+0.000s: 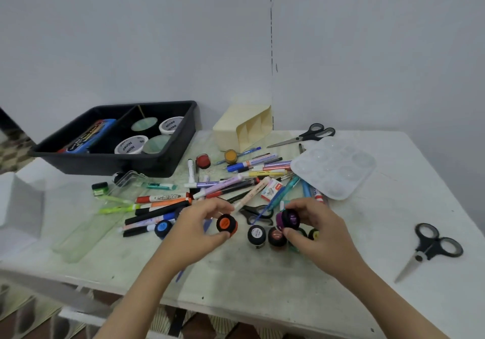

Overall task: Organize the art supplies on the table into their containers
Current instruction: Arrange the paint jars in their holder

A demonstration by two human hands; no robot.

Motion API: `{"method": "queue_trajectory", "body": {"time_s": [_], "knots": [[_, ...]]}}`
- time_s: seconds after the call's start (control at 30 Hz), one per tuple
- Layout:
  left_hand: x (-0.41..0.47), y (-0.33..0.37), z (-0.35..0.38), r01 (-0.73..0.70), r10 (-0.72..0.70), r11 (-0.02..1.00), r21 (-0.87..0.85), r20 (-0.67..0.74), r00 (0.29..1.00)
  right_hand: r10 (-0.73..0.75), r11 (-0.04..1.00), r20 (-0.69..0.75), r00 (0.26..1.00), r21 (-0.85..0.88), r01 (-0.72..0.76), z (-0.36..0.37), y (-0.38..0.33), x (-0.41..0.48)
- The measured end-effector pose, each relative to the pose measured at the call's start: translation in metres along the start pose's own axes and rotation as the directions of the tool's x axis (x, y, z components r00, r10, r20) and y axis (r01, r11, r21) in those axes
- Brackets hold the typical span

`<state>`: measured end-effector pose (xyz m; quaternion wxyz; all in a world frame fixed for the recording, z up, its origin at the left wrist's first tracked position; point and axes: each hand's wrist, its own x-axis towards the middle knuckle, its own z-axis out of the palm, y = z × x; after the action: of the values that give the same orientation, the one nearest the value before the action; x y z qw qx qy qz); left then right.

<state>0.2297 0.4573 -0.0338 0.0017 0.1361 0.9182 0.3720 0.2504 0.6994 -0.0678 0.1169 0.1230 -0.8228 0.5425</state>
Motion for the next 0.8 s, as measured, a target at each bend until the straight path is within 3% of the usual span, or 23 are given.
{"method": "queue_trajectory", "body": {"time_s": [0.2,0.37,0.53,0.63,0.8], "knots": [[-0.005,-0.015,-0.005,-0.009,-0.006,0.988,0.155,0.093,0.996,-0.07,0.968,0.168,0.983,-0.226,0.107,0.038,-0.014,0.004],[-0.007,-0.03,-0.005,-0.102,0.074,0.976,0.194,0.146,0.986,-0.153,0.901,0.219,0.964,-0.369,0.227,0.06,-0.016,0.007],[-0.004,-0.041,-0.002,-0.228,0.209,0.936,0.267,0.1,0.973,-0.178,0.823,0.257,0.95,-0.491,0.287,0.073,-0.013,0.004],[-0.003,-0.047,0.005,-0.237,0.229,0.935,0.264,0.06,0.972,-0.17,0.789,0.24,0.956,-0.548,0.278,0.08,-0.007,0.002],[-0.005,-0.054,0.011,-0.258,0.262,0.937,0.235,0.012,0.965,-0.117,0.817,0.168,0.979,-0.545,0.191,0.083,-0.005,0.002]]}}
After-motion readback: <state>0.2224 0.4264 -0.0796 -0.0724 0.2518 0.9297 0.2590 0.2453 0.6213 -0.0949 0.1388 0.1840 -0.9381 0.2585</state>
